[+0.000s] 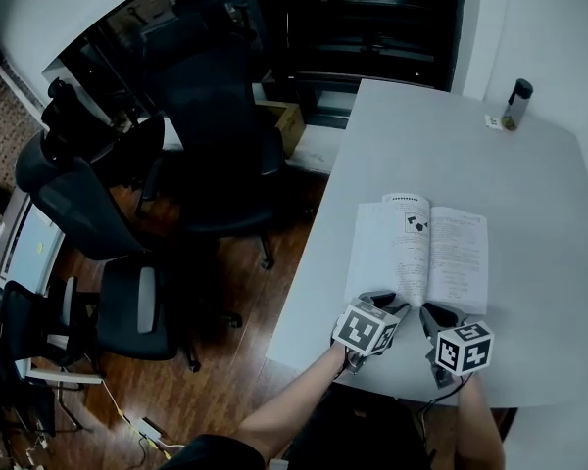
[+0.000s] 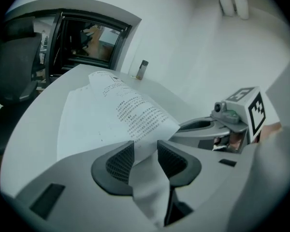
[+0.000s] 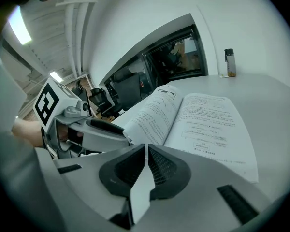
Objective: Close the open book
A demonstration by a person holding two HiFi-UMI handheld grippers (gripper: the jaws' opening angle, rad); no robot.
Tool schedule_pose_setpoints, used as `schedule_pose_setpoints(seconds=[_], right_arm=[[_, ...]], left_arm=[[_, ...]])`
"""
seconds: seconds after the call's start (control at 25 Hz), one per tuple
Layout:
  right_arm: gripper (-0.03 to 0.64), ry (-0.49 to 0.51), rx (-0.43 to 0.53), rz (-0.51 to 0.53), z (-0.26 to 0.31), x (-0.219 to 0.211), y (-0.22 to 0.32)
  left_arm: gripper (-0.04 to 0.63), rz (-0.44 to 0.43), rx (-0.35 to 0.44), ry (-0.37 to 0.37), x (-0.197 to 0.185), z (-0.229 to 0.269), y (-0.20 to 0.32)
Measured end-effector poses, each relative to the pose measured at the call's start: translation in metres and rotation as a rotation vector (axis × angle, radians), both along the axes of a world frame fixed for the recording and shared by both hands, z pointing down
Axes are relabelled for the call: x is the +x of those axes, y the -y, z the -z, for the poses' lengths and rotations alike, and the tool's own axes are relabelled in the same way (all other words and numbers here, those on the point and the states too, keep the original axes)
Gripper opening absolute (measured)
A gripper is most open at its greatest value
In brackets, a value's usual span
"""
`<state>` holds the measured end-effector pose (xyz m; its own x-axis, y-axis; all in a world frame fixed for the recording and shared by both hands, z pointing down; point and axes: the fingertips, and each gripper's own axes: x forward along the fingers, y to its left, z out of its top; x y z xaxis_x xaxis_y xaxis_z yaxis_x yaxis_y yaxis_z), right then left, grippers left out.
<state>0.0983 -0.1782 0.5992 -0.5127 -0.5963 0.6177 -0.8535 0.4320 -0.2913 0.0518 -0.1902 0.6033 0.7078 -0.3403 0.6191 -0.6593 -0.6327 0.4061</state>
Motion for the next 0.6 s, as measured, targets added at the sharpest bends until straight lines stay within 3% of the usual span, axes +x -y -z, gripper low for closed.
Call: schedule_pose_setpoints(seconds=[0.6], right_arm=[[0.023, -0.054, 0.053, -0.211, 0.03, 0.13, -0.034]], left_arm=[[0.156, -0.189, 0.186, -0.09, 0.143, 0.052, -0.016]])
